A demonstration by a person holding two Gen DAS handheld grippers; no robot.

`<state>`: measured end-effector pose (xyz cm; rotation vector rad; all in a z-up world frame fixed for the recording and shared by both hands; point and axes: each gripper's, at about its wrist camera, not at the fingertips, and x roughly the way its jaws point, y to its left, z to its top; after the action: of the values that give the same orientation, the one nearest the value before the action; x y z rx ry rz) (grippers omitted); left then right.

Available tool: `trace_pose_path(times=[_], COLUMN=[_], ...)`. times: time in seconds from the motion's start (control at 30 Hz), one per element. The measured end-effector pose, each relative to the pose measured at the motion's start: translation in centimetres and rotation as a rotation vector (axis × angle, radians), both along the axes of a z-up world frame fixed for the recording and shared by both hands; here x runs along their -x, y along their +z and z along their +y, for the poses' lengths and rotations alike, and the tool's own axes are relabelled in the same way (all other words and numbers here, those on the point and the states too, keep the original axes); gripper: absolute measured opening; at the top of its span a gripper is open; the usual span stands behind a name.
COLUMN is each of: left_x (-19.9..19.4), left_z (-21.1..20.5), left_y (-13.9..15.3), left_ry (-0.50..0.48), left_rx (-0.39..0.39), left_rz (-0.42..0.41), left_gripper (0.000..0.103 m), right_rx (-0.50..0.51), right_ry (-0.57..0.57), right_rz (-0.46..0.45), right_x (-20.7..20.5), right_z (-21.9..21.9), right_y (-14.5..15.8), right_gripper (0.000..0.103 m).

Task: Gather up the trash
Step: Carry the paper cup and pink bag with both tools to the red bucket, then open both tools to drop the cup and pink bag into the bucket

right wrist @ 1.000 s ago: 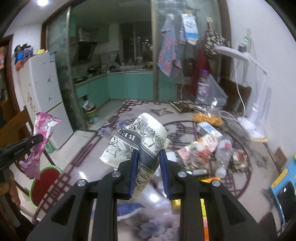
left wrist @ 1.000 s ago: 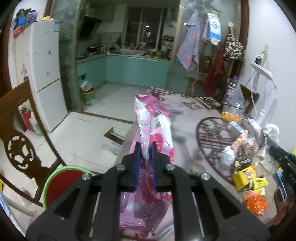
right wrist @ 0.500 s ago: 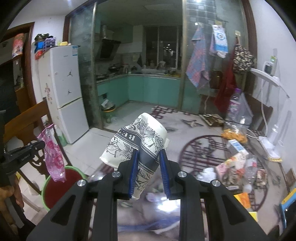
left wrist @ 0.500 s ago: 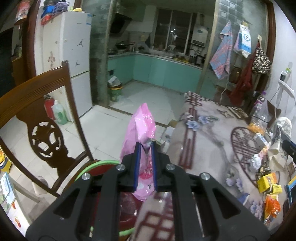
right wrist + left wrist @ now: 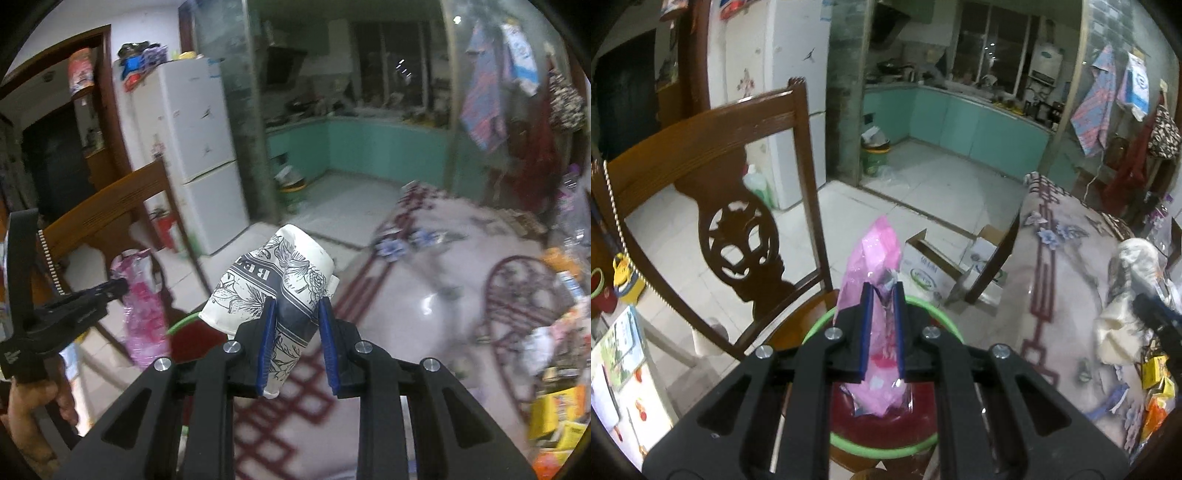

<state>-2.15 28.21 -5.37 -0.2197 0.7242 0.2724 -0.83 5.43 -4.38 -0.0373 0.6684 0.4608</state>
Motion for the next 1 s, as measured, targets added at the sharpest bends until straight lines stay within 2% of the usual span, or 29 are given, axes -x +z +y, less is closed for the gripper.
trace_pose_path(times=[0.37,0.57,0.63,0.67,0.7,0.73,0.77,0.8,1.0], left_x=[0.0,-0.1,-0.2,-0.2,-0.1,-0.1,-0.1,0.0,-0.6], left_z=[1.4,1.8,1.9,2.0,2.2,2.3,2.5,2.6,1.2], left_y=[-0.8,-1.0,-1.0,-0.9,-0.9,-0.8,-0.8,-0.8,-0.7], left_ry=[0.038,0.057,0.068,0.084,0.099,0.11,0.117,0.123,0.079], left_rx=[0.026,0.041,0.04,0.034,0.026,0.021,0.021,0.024,0.036], left_rz=[0.02,0.023,0.025,0.022,0.018,0.015,0.01,0.003,0.007], left_gripper=[0.009,0.009,0.009,0.01,0.017,0.024,0.036,0.041,0.041], right_rx=[-0.014,-0.003,-0.001,-0.001,0.001,-0.001,-0.002,-0.001,0.01], right_ry=[0.133,0.166,0.176,0.178,0.182,0.181,0.175,0.172,0.125], right_rz=[0.126,0.119,0.115,0.113,0.114,0.111,0.101,0.098,0.089], right_x=[-1.9,-2.0,-2.1,-2.0,-2.1,-2.1,-2.0,-2.0,-1.3], right_z=[6.9,8.3,8.6,8.7,8.9,8.8,8.8,8.7,5.5], right_y=[-3.6,-4.1,-4.2,-4.2,-4.2,-4.3,-4.2,-4.2,-3.6], right_gripper=[0.023,0.024,0.026,0.032,0.05,0.054,0.054,0.054,0.053])
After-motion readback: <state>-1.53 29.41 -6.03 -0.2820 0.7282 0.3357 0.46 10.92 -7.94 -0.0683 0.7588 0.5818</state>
